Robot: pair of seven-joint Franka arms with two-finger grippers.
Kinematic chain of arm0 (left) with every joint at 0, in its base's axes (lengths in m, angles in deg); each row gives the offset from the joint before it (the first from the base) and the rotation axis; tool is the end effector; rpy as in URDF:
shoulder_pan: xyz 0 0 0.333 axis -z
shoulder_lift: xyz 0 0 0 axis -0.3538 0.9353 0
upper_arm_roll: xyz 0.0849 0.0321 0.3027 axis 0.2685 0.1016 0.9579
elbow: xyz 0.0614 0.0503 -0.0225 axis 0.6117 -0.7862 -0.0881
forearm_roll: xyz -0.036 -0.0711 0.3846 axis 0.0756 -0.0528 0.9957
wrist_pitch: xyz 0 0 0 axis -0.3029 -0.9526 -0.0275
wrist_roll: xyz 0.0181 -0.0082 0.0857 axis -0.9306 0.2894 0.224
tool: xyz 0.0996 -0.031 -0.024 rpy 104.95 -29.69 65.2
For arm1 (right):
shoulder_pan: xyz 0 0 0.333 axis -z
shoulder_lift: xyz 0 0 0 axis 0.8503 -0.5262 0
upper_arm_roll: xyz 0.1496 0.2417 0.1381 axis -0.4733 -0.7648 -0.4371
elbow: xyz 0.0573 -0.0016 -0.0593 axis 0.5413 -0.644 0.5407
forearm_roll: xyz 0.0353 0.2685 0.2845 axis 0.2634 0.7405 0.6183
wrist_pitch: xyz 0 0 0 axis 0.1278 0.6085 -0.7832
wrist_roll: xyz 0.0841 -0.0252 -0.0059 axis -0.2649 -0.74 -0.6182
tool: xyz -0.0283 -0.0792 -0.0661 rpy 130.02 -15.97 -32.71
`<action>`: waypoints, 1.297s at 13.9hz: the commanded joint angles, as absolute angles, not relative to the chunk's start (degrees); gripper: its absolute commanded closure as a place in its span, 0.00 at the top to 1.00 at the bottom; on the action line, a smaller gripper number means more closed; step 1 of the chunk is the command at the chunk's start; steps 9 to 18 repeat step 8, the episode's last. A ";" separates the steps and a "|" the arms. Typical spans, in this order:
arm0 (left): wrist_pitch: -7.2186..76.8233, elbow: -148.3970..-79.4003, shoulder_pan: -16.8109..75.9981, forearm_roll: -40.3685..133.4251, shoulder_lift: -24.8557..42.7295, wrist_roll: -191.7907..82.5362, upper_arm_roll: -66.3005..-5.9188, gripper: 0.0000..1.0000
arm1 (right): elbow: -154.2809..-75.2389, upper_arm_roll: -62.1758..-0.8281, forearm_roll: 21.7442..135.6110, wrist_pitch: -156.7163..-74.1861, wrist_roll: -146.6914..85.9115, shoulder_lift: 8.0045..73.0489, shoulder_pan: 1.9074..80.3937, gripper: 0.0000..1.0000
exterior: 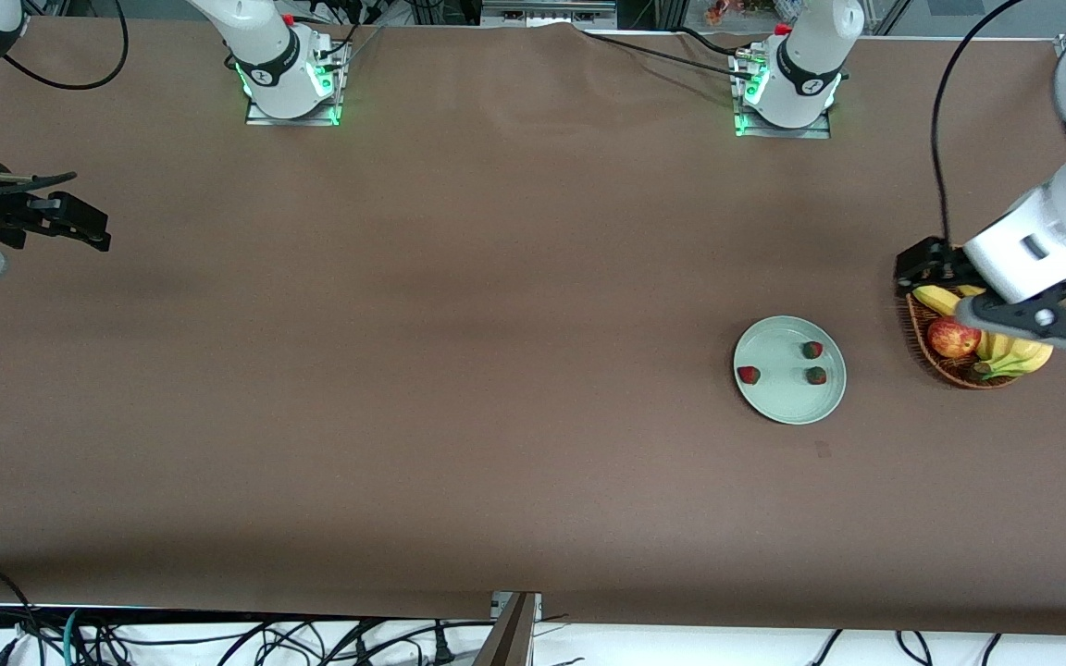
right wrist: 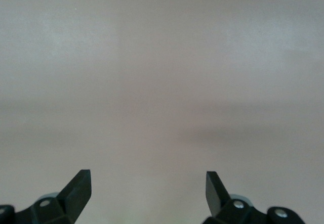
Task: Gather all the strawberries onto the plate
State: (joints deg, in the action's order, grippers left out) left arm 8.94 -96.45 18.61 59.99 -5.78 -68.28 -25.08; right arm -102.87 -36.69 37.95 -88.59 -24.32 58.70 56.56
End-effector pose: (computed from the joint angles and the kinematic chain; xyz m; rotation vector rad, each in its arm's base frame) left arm 0.6114 -0.0390 0.5811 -3.0695 0.3322 0.0517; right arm 0.5796 0.0073 0.5949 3.0720 0.0111 -0.0985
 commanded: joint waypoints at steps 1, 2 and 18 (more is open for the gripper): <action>16.48 -106.70 24.04 60.09 -12.35 -66.79 -18.77 1.00 | -102.49 -36.69 38.40 -88.60 -25.27 58.72 56.58 1.00; 18.08 -109.43 24.32 59.57 -13.94 -66.79 -17.79 1.00 | -102.49 -36.69 38.40 -88.60 -25.18 58.72 56.58 1.00; 17.92 -109.90 24.59 57.98 -14.40 -66.70 -16.29 1.00 | -102.49 -36.69 38.40 -88.60 -24.39 58.72 56.58 1.00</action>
